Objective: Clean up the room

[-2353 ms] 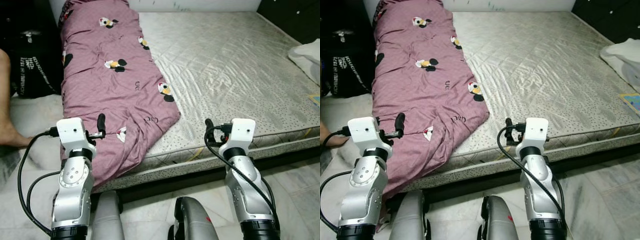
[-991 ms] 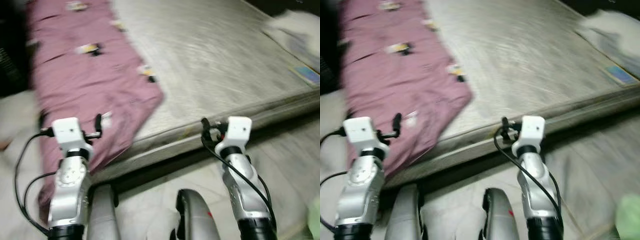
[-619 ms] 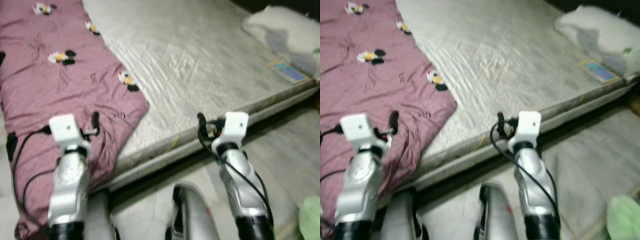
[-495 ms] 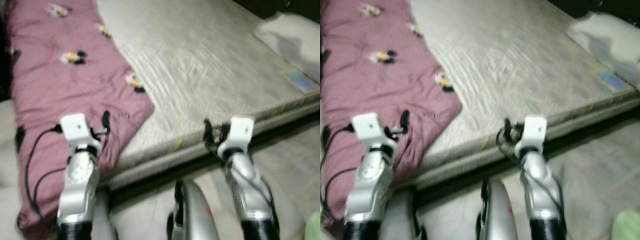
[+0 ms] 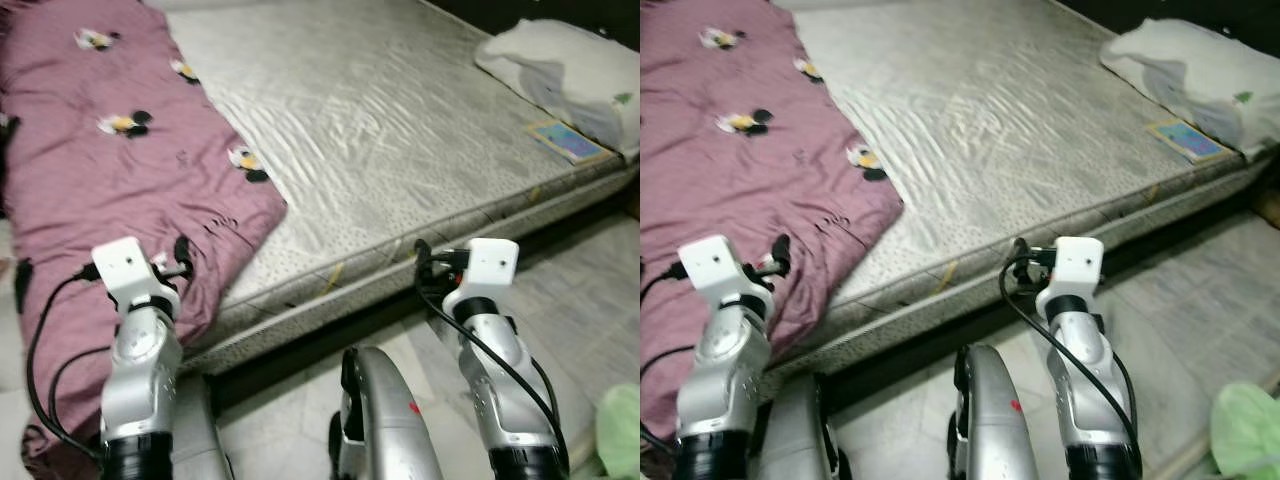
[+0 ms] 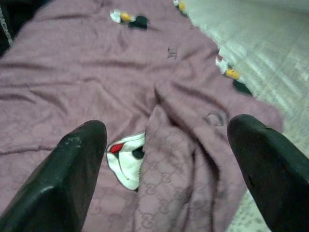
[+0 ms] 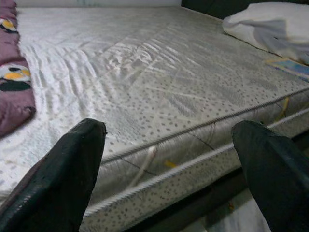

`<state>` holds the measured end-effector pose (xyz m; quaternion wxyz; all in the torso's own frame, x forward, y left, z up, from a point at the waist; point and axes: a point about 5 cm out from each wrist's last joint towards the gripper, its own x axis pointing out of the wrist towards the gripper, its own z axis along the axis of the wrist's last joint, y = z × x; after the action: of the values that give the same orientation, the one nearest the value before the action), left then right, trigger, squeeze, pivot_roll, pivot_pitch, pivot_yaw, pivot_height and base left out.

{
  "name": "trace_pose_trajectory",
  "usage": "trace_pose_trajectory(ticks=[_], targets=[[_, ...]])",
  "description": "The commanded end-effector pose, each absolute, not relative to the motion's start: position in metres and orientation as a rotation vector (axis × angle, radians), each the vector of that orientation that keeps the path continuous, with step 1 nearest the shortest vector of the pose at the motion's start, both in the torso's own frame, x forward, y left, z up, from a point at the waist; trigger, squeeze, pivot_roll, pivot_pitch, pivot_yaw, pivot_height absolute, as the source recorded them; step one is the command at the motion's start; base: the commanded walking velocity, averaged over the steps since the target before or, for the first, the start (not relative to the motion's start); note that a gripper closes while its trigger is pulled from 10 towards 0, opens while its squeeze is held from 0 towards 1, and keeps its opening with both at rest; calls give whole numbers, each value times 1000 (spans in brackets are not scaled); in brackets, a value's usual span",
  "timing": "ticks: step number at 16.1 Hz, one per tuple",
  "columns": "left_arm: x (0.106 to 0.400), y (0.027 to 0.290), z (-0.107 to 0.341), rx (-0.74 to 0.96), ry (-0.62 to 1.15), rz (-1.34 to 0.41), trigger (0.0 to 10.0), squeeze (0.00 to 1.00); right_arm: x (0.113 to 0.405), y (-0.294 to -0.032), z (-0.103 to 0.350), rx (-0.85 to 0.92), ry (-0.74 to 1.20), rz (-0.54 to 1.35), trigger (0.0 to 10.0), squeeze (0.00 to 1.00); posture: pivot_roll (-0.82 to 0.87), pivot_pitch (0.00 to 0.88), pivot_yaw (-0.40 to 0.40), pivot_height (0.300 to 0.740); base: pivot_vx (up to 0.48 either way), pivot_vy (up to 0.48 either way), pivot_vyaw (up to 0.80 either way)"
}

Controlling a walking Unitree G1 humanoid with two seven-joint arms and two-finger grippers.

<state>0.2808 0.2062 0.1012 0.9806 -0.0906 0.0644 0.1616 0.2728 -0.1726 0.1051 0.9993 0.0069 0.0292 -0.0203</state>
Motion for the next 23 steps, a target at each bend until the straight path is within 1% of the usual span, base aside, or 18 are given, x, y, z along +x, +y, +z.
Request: trace_pose_trajectory(ticks=[1,3,4,5,6,7,9,10,11,12,13,14,15,17,19,23], targets=[[284,210,90,-194,207,353,10000,0,269,-179,110,6,57,-46,10000,0,-77,128,-88,520,0,0,0],[290,216,83,-200,272,389,10000,0,264,-185,111,-14,75,-52,10000,0,-94,166,-95,520,0,0,0],[291,216,82,-195,279,390,10000,0,263,-185,111,-16,76,-52,10000,0,-94,166,-95,520,0,0,0],[295,221,80,-208,288,405,10000,0,255,-190,110,-22,96,-65,10000,0,-113,201,-103,520,0,0,0],[301,224,75,-207,329,414,10000,0,249,-193,111,-30,108,-72,10000,0,-131,215,-102,520,0,0,0],[308,222,72,-217,354,394,10000,0,246,-193,111,-32,114,-72,10000,0,-139,221,-99,520,0,0,0],[327,210,71,-217,381,324,10000,0,241,-197,111,-40,128,-90,10000,0,-165,230,-95,520,0,0,0],[334,198,72,-203,400,268,10000,0,240,-198,112,-44,128,-95,10000,0,-168,229,-94,520,0,0,0],[341,177,73,-145,415,161,10000,0,238,-198,113,-47,132,-97,10000,0,-178,224,-84,520,0,0,0],[343,166,71,-104,424,95,10000,0,238,-198,114,-47,135,-98,10000,0,-179,221,-78,520,0,0,0],[341,148,67,-35,429,-15,10000,0,239,-198,114,-46,135,-106,10000,0,-176,216,-76,520,0,0,0],[336,129,62,67,427,-162,10000,0,240,-198,114,-44,134,-109,10000,0,-171,209,-72,520,0,0,0],[331,118,58,137,423,-259,10000,0,241,-196,114,-43,133,-107,10000,0,-167,202,-71,520,0,0,0],[320,104,51,232,417,-409,10000,0,246,-195,114,-38,130,-104,10000,0,-154,187,-72,520,0,0,0],[303,92,45,357,410,-612,10000,0,252,-193,114,-35,120,-101,10000,0,-137,166,-67,520,0,0,0],[276,83,35,429,445,-896,10000,0,262,-188,113,-24,105,-103,10000,0,-122,131,-54,520,0,0,0]])
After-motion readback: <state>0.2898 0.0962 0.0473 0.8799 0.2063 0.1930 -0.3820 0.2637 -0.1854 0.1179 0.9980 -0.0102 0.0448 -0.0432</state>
